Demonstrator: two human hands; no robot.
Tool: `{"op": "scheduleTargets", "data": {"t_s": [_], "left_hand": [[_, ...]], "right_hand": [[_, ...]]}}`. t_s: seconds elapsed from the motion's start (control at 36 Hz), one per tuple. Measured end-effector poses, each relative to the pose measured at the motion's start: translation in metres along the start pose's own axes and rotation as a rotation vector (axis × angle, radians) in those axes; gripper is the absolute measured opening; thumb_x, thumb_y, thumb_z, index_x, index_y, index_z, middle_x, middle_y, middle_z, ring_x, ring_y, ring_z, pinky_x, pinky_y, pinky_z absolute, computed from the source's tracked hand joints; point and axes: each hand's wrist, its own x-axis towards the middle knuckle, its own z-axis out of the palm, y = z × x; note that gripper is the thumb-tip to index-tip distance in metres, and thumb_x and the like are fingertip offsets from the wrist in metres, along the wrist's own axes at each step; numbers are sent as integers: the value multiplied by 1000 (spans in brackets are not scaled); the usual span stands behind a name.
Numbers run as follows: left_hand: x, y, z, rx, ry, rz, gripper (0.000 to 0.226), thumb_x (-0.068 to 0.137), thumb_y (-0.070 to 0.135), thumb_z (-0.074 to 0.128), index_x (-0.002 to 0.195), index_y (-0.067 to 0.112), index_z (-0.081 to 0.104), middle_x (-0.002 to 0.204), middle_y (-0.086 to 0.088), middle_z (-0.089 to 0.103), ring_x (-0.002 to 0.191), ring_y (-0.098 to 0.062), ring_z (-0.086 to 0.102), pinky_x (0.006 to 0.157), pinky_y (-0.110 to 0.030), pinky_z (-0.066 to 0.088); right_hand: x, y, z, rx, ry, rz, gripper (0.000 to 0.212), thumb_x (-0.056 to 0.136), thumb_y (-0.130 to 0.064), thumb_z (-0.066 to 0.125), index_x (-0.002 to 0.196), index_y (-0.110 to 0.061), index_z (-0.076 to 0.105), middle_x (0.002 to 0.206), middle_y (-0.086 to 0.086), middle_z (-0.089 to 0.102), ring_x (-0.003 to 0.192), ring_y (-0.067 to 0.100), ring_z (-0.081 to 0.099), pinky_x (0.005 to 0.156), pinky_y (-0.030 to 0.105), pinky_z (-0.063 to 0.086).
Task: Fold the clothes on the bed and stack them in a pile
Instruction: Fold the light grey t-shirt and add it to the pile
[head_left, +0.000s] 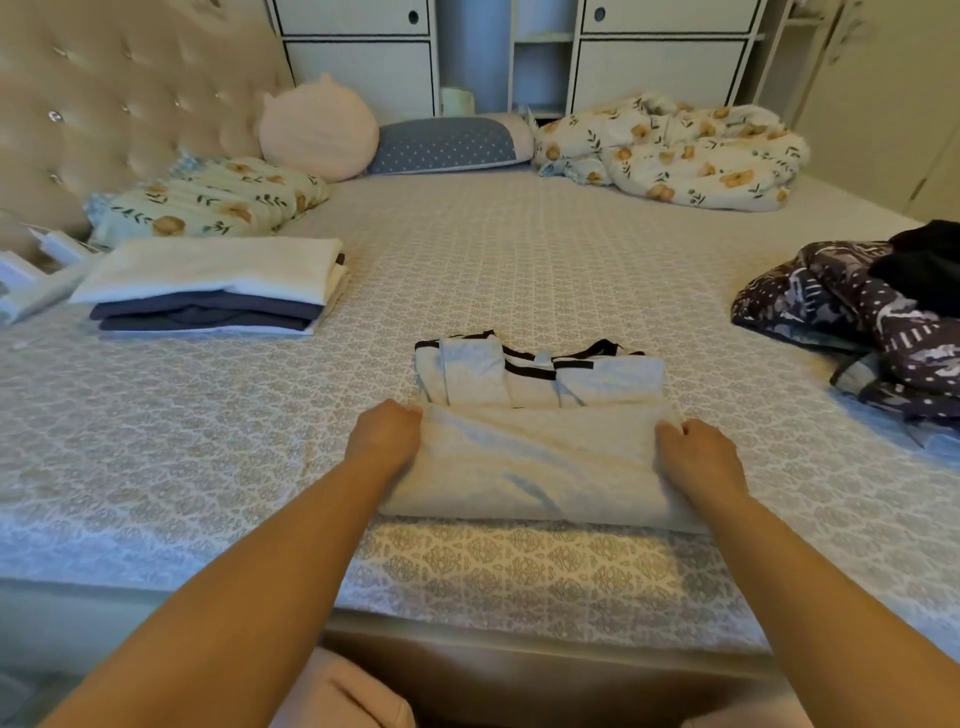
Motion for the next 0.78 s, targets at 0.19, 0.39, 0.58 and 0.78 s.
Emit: {"op": "scheduleTargets", "data": {"t_s": [0.19, 0.39, 0.58, 0.78], "left_hand": [[-4, -8, 7, -27, 93, -26, 34, 103, 25, 33, 118, -3, 46, 117, -23, 56, 102, -34, 55, 73, -32, 35], [-14, 5, -5, 87, 218, 138, 25, 98, 23, 38, 115, 7, 48, 125, -15, 45, 95, -28, 49, 73, -37, 40], [-65, 44, 35, 358, -88, 582, 56, 99, 52, 24, 149, 28, 27, 160, 3, 12, 146, -18, 8, 116, -50, 2], [-62, -5, 33, 464, -144, 537, 90, 75, 82, 0, 152, 35, -4, 160, 5, -14, 147, -14, -11, 117, -39, -3]], "right_hand": [[8, 14, 7, 73, 148, 7, 41, 100, -29, 42, 62, -11, 37, 63, 8, 43, 57, 23, 39, 50, 33, 25], [-12, -9, -6, -208, 248, -167, 24, 94, -21, 48, 113, -7, 52, 116, 13, 49, 91, 32, 51, 71, 37, 39], [-46, -42, 40, -477, -83, -618, 54, 96, -52, 34, 144, -28, 34, 155, -1, 24, 141, 21, 19, 111, 43, 18], [-27, 6, 37, -500, -178, -429, 72, 92, -66, 16, 153, -29, 3, 160, -4, -12, 146, 19, -12, 118, 43, -2]]}}
